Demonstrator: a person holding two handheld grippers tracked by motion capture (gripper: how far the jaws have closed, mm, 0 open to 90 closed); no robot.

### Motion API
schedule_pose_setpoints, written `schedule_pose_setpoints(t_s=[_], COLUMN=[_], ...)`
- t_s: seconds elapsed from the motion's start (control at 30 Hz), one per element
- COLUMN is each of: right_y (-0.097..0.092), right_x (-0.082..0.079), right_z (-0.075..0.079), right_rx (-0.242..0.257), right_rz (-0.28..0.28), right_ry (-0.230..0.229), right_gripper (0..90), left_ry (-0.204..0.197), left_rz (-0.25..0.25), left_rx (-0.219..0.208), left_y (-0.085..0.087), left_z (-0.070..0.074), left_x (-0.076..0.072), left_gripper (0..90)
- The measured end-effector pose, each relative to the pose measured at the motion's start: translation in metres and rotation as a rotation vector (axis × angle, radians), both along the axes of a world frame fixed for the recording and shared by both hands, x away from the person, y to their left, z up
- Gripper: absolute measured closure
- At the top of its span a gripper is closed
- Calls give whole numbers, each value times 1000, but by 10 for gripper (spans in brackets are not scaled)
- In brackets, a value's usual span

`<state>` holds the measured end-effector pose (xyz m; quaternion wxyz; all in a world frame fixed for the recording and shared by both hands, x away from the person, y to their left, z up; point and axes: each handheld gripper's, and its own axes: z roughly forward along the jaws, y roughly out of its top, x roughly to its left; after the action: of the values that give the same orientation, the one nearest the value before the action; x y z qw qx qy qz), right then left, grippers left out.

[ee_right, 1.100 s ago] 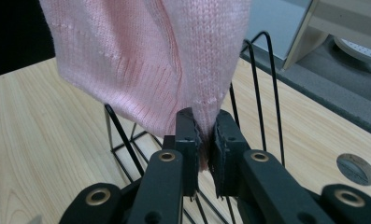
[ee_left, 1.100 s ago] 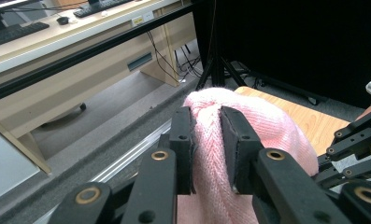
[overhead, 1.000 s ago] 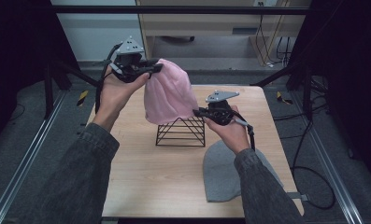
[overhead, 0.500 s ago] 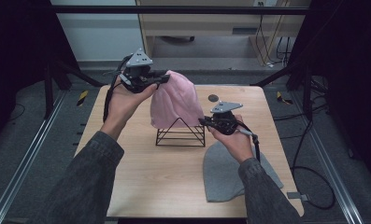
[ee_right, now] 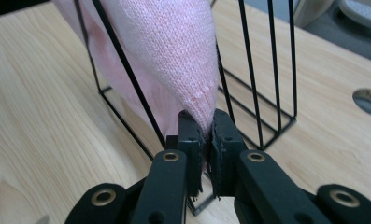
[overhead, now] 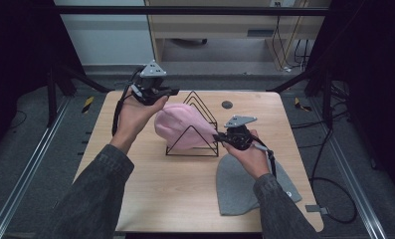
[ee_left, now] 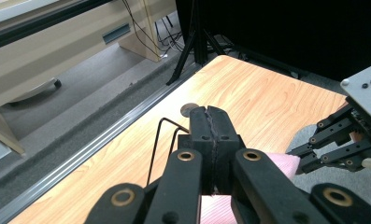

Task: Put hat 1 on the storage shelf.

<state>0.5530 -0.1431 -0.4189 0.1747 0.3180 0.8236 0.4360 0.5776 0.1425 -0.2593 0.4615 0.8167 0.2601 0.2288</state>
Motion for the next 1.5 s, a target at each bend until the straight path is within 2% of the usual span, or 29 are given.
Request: schedule_pose_setpoints(t_s=[0.33,0.7,0.8,1.1,1.5], right_y=[-3,-7,-6,-3,-2], right_x=[1,4,6,9,12], right_z=[-9,-31,-35,-43,-48], right_rx=[-30,-50,-73,-100,-126], right_rz=[3,-18,-21,-19,-24], right_ry=[29,82,92,121,160], right_gripper=[844,839,834,824,783], left_ry=[17,32,39,74,114], left_rz=[3,6,8,35,50], left_rx=[-10,-21,-24,-35,-25], left_y=[7,13,16,29,40], left_z=[-11,-17,-20,-31,-48], left_x=[-2,-8,-10,-14,-19], left_gripper=[900,899,899,899,899])
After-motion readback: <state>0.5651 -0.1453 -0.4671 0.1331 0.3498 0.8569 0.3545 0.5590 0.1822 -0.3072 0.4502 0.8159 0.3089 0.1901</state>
